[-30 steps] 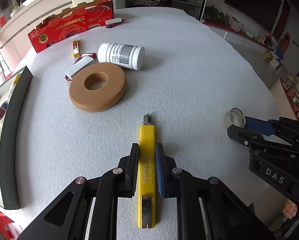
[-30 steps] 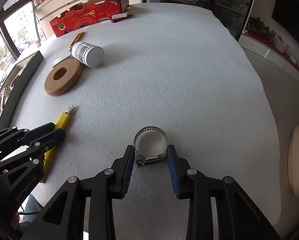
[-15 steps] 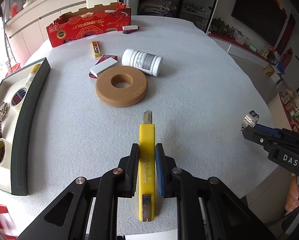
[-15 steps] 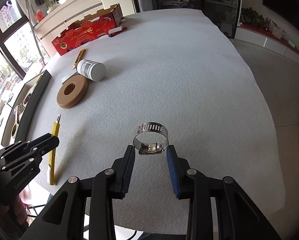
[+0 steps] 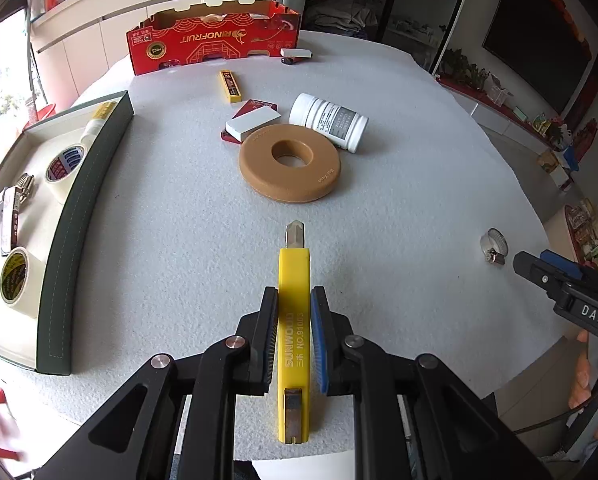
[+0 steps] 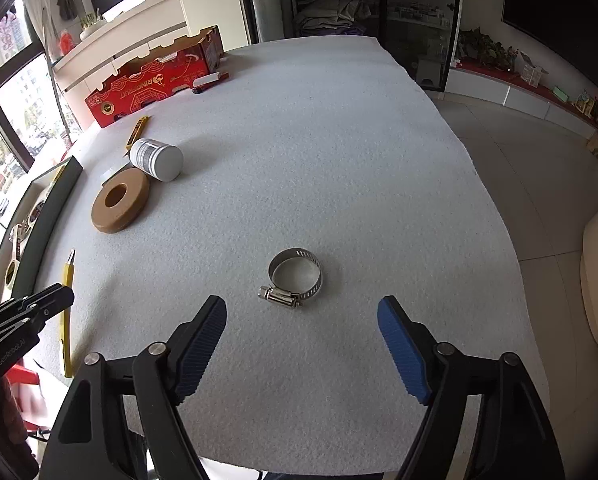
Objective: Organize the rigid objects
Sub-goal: 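Close right gripper on hose clamp and lift while left gripper lifts knife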
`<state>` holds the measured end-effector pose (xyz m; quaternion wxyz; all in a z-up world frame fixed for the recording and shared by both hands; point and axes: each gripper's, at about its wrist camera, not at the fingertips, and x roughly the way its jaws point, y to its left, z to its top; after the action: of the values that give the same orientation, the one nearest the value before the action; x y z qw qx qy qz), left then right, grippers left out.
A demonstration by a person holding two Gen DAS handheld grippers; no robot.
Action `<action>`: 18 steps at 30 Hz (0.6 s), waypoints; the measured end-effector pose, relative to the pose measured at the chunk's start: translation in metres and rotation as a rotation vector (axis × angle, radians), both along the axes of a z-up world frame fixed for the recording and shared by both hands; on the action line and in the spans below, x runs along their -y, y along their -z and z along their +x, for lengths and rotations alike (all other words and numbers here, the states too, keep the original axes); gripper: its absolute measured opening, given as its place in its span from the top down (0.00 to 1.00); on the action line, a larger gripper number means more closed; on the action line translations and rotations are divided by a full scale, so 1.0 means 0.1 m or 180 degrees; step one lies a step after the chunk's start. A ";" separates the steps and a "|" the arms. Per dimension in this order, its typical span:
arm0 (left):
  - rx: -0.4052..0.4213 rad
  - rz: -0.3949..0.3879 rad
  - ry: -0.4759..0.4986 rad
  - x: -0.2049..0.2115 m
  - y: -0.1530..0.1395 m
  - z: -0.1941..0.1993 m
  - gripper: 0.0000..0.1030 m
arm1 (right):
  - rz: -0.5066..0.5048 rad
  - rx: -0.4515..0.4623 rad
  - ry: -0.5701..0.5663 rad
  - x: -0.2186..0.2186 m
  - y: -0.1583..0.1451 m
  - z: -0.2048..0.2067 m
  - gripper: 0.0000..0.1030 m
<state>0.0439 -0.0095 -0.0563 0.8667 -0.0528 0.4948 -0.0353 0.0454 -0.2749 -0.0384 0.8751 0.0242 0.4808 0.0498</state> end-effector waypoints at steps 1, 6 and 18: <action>0.0001 -0.0001 0.0002 0.00 0.00 0.00 0.83 | -0.0032 -0.0026 -0.0005 -0.01 0.02 0.05 0.23; -0.0014 -0.0006 -0.0004 -0.01 0.01 0.00 0.83 | -0.0190 -0.0220 -0.0075 -0.18 0.22 0.28 0.35; 0.0064 -0.0060 -0.0020 -0.09 -0.10 -0.04 0.83 | -0.0123 -0.0170 -0.0182 -0.42 0.02 0.17 0.60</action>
<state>0.0395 -0.0009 -0.0467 0.8711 -0.0622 0.4856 -0.0379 0.0626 -0.2327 -0.0403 0.8605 -0.0052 0.5053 0.0648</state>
